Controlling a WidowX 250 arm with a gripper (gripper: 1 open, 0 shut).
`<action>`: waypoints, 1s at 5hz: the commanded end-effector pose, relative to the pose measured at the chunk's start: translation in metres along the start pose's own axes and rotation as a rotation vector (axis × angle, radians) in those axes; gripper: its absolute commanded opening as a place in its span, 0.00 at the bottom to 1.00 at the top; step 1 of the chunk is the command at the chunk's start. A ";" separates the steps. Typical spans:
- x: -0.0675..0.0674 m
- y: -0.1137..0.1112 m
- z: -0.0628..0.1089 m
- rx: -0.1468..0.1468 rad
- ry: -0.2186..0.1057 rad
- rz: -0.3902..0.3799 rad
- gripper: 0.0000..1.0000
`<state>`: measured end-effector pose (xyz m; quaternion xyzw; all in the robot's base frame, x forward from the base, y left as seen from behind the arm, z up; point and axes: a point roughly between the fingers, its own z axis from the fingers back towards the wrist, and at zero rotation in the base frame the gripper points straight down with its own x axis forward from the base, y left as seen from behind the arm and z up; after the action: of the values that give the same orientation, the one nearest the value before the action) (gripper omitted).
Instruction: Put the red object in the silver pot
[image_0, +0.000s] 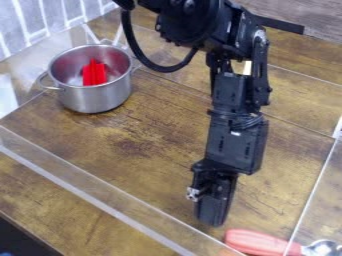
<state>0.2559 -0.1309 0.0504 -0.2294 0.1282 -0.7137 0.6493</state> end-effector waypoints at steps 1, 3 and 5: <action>0.005 -0.004 0.023 0.033 0.007 -0.014 0.00; 0.013 -0.017 0.032 -0.004 0.039 -0.011 0.00; 0.028 -0.036 0.054 -0.016 0.033 0.092 0.00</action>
<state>0.2458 -0.1425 0.0961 -0.2339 0.1917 -0.6690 0.6789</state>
